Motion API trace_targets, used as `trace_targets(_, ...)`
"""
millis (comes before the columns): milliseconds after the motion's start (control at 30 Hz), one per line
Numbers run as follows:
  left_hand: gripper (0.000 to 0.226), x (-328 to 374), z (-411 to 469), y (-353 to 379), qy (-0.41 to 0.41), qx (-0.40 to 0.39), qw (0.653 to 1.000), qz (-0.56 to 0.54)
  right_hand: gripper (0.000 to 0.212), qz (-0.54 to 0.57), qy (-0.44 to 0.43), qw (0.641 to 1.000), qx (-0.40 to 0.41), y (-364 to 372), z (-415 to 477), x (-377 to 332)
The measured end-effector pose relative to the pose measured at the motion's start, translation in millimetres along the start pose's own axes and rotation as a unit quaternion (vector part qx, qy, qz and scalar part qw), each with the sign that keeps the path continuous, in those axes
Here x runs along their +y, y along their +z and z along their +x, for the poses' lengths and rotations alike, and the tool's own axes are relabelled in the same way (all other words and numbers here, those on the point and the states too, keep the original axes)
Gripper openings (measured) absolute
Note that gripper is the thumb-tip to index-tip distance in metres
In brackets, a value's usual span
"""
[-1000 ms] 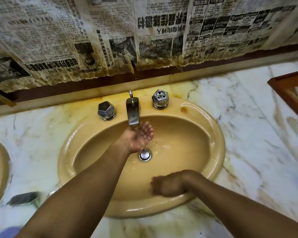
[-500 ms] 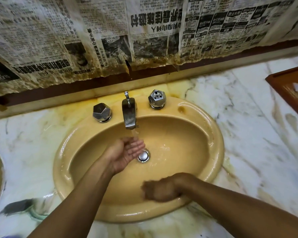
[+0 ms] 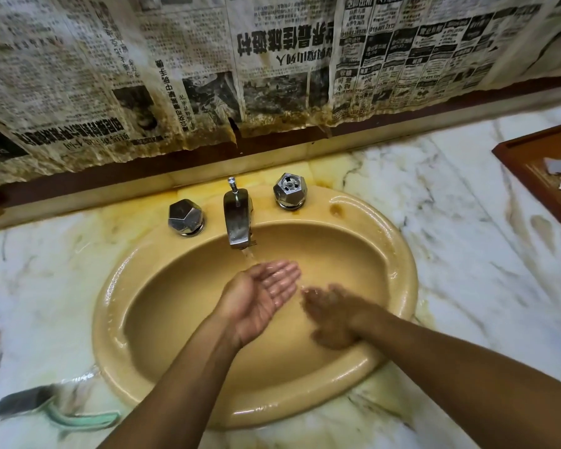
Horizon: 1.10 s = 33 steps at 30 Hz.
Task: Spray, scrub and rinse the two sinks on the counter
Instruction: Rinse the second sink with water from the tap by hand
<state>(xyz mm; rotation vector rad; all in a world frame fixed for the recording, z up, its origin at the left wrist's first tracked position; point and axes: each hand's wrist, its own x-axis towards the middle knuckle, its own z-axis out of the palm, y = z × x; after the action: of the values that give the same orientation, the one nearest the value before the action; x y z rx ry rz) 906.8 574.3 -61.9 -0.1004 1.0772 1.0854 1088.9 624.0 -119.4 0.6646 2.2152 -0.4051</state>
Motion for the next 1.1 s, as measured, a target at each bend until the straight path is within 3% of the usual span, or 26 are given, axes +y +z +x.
trace_targets(67,0.043,12,4,-23,0.020,0.045,0.998,-0.032,0.070,0.043,-0.077,0.990,-0.107,-7,-11,-23)
trace_targets(100,0.041,16,5,-31,0.025,0.062,0.997,-0.038,0.069,0.041,-0.074,0.989,-0.118,-5,-12,-16)
trace_targets(167,0.037,22,5,-39,0.028,0.086,0.995,-0.046,0.075,-0.050,0.009,0.996,-0.068,-12,-15,13)
trace_targets(233,0.035,24,6,-38,0.017,0.090,0.995,-0.042,0.077,-0.187,0.075,0.979,-0.021,-16,-21,42)
trace_targets(300,0.034,25,8,-33,0.002,0.089,0.995,-0.040,0.068,-0.153,0.007,0.987,-0.057,-20,-25,40)
trace_targets(367,0.034,29,7,-24,-0.006,0.084,0.995,-0.053,0.058,-0.103,-0.102,0.976,-0.164,-24,-37,20)
trace_targets(400,0.036,31,6,-18,-0.003,0.081,0.994,-0.069,0.059,-0.117,-0.118,0.972,-0.167,-22,-38,19)
trace_targets(500,0.054,29,-1,4,0.001,0.030,0.992,-0.119,0.077,-0.244,0.013,0.970,-0.017,-35,-24,52)
trace_targets(567,0.074,20,-4,16,-0.034,-0.016,0.991,-0.131,0.071,-0.361,0.020,0.926,0.108,-52,-6,68)
trace_targets(633,0.077,14,-5,20,-0.038,-0.002,0.988,-0.151,0.069,-0.380,-0.005,0.905,0.194,-63,10,68)
trace_targets(733,0.067,19,-1,0,0.031,0.065,0.980,-0.185,0.073,-0.355,-0.002,0.913,0.202,-48,21,64)
trace_targets(800,0.058,25,1,-15,0.054,0.087,0.972,-0.213,0.076,-0.356,-0.017,0.925,0.128,-21,22,62)
trace_targets(900,0.050,21,-2,-15,0.021,0.092,0.987,-0.133,0.081,-0.283,-0.015,0.958,0.043,-10,18,62)
trace_targets(1000,0.057,22,-7,0,-0.019,0.057,0.993,-0.105,0.080,-0.298,-0.002,0.943,0.146,-25,17,62)
trace_targets(1100,0.053,49,-7,0,0.054,0.036,0.972,-0.226,0.069,-0.332,0.009,0.907,0.260,-43,20,69)
